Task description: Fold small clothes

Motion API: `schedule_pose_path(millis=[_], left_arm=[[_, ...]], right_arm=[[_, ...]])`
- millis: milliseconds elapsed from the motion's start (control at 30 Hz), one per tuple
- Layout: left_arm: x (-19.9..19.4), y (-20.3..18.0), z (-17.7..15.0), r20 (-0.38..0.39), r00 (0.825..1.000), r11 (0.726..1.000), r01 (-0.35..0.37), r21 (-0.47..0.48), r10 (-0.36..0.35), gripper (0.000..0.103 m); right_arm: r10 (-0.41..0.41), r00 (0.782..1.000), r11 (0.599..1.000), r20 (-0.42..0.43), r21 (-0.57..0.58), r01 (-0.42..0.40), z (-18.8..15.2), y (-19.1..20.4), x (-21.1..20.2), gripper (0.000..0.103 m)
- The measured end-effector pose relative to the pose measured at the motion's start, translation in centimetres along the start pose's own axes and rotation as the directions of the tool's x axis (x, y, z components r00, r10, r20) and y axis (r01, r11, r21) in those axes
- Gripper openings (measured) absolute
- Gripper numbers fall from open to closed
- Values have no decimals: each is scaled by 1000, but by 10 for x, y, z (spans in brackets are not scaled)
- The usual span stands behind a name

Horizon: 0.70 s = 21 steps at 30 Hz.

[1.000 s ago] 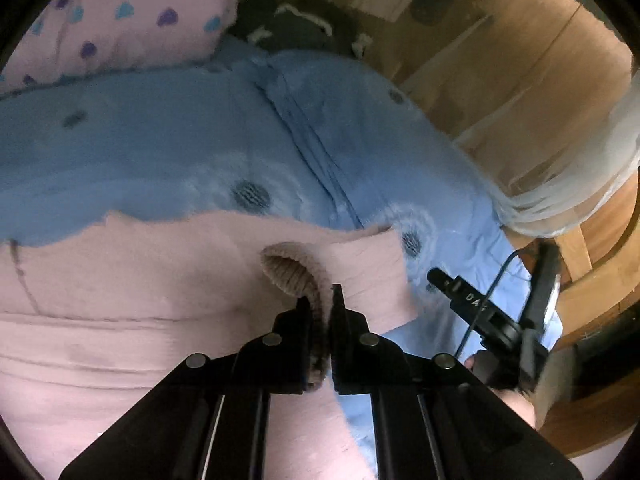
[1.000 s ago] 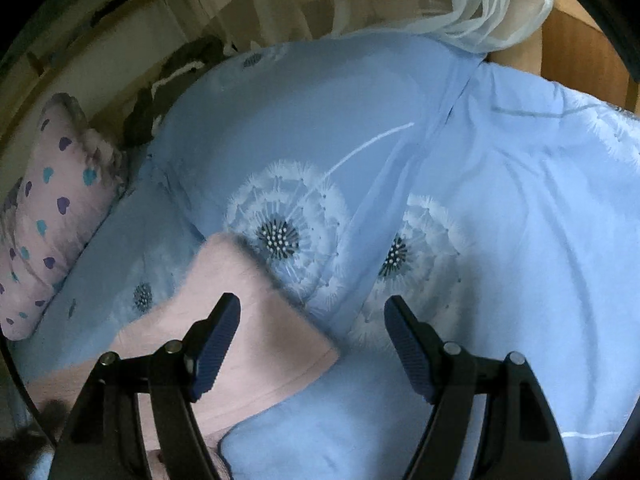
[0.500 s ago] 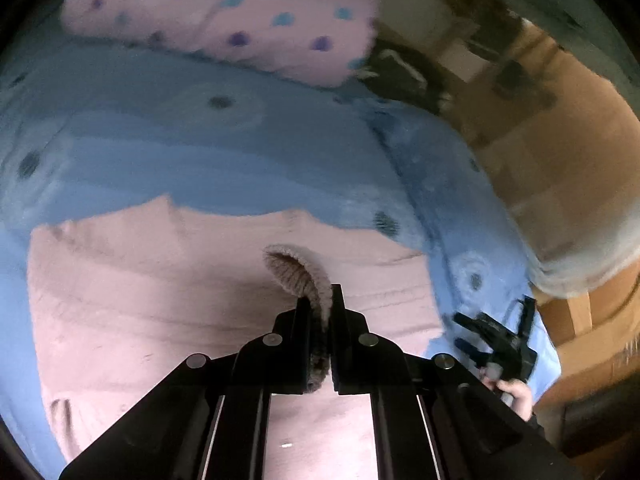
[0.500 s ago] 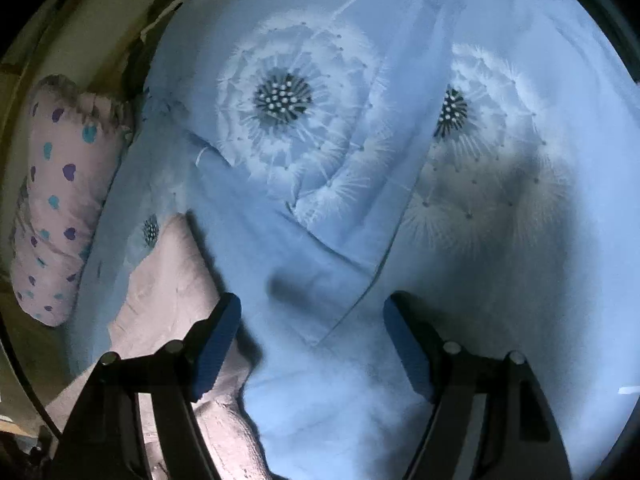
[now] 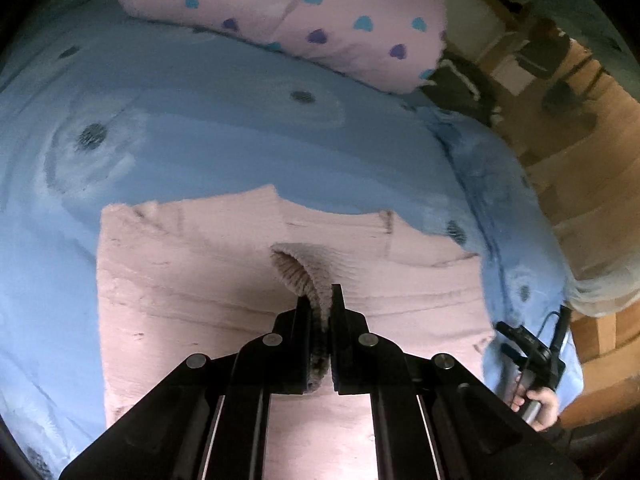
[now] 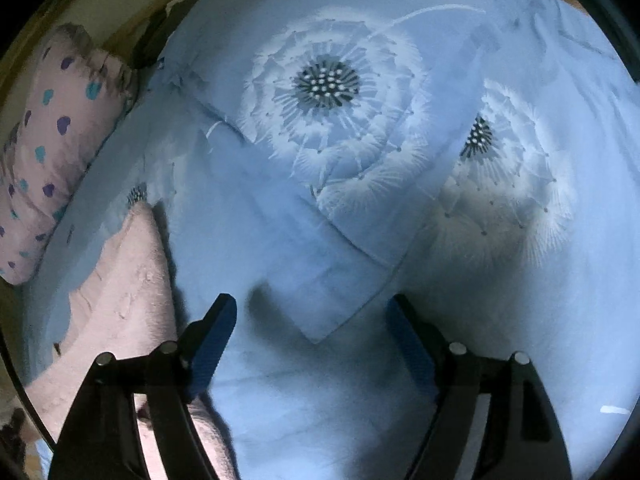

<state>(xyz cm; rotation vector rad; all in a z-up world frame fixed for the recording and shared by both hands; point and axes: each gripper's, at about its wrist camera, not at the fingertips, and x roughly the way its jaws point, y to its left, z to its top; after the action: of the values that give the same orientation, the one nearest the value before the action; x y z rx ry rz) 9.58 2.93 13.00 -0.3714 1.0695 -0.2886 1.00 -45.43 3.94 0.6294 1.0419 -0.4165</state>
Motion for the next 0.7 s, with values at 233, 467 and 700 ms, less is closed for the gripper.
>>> schedule_pose_path(millis=[233, 467, 700], left_arm=[[29, 37, -5, -48, 998, 993, -56, -103, 52, 0], [39, 59, -15, -78, 994, 987, -86, -135, 76, 0], [48, 63, -25, -96, 990, 985, -114, -129, 102, 0]], right_arm=[[-146, 989, 967, 19, -210, 147, -12, 30, 10, 93], [-92, 994, 976, 55, -192, 101, -10, 33, 3, 92], [43, 998, 952, 36, -304, -30, -20, 65, 6, 76]])
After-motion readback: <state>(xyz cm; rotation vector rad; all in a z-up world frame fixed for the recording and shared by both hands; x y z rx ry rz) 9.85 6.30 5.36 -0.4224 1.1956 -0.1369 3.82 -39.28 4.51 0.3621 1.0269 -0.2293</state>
